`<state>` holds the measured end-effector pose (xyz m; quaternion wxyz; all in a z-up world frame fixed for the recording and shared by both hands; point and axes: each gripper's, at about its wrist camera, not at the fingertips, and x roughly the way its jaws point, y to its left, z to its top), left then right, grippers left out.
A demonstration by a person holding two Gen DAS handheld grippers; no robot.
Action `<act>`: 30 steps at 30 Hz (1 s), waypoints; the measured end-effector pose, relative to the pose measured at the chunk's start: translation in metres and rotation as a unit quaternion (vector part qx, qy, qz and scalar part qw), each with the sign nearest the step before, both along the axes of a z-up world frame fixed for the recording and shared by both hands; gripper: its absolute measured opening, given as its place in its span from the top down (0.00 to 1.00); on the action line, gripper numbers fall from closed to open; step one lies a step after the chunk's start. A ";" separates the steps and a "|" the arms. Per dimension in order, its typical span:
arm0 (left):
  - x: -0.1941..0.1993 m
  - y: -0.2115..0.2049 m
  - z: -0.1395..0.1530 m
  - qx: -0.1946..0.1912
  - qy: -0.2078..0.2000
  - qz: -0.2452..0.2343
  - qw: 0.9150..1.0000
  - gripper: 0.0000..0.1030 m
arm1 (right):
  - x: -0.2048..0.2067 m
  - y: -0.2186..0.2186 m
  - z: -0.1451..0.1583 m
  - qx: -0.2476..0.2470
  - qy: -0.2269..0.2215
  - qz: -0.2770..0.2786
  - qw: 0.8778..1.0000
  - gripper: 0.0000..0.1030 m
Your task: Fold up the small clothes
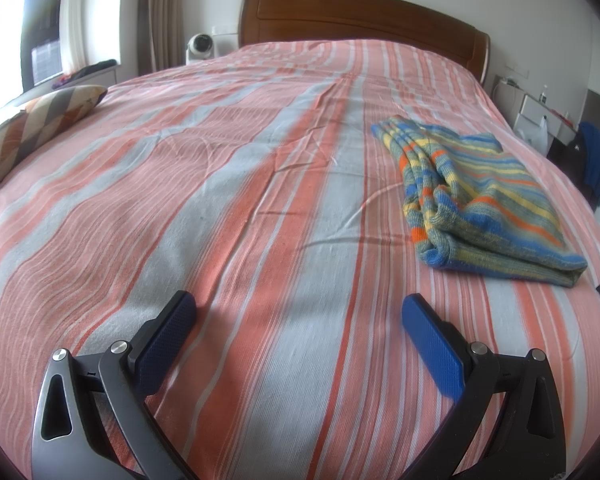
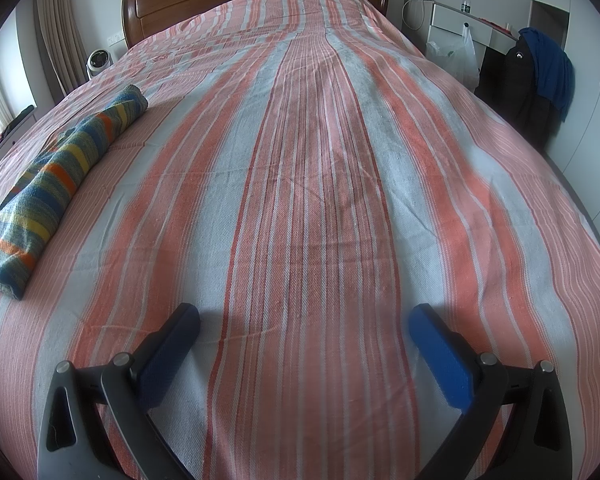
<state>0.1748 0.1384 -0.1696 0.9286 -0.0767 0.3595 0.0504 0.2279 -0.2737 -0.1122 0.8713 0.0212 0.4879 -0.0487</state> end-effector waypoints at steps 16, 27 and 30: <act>0.003 0.017 0.030 -0.087 0.034 -0.025 0.995 0.01 | 0.000 0.000 0.000 0.000 0.000 0.000 1.000 0.00; 0.118 0.005 0.051 -0.162 0.129 -0.133 0.969 0.01 | 0.000 -0.001 -0.001 0.002 0.002 0.002 1.000 0.00; 0.147 -0.004 0.047 -0.164 0.139 -0.154 0.964 0.01 | 0.013 0.000 0.002 0.007 0.024 0.016 1.000 0.00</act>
